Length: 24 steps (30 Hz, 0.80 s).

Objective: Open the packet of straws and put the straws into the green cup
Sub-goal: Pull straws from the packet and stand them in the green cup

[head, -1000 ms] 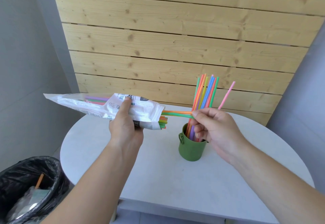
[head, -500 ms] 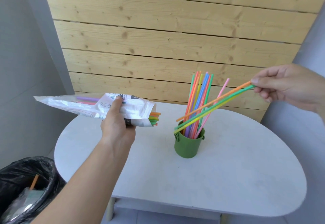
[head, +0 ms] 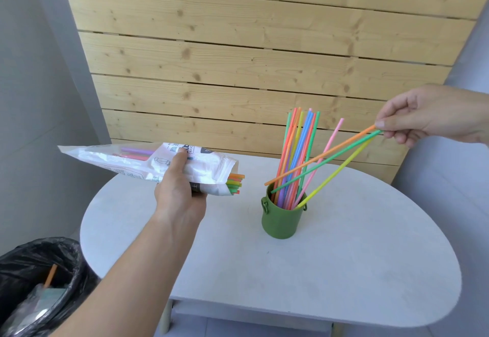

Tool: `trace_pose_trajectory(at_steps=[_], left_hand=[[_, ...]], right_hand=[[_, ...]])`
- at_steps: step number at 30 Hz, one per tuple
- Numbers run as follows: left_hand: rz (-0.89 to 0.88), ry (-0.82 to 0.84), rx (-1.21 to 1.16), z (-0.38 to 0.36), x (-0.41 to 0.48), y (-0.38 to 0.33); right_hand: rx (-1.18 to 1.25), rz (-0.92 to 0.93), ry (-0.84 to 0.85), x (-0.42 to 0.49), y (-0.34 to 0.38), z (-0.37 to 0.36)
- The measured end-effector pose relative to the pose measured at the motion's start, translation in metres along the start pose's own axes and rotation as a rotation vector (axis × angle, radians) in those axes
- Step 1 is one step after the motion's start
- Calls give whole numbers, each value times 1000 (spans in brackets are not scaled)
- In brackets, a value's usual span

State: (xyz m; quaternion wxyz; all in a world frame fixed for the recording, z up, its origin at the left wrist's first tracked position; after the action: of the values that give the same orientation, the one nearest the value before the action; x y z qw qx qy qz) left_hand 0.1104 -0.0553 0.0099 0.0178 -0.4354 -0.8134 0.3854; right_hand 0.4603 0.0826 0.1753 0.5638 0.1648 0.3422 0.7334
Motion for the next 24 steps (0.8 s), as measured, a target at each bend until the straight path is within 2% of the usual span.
trace_pose_trajectory(at_steps=[8,16,24], left_hand=[[-11,-5,-6,3,2,-2],[-14,12,-10,2,2,1],[-13,13,8,2,2,2]], right_hand=[[3,9,119,-4,-1,12],[2,-31,94,-12,0,14],[-147,21,120,1,18,-3]])
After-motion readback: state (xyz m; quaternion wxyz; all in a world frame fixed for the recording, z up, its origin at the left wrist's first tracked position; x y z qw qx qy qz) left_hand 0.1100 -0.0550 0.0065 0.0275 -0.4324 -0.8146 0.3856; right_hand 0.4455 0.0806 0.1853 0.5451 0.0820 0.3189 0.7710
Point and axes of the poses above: each hand's wrist, its own x-axis towards the middle knuckle, its own z-axis out of the back of the hand, y = z × x, the point moved 5 cm from there along x, towards the middle knuckle, and after that the axes turned 4 degrees about -z, right-handed, at the moved point
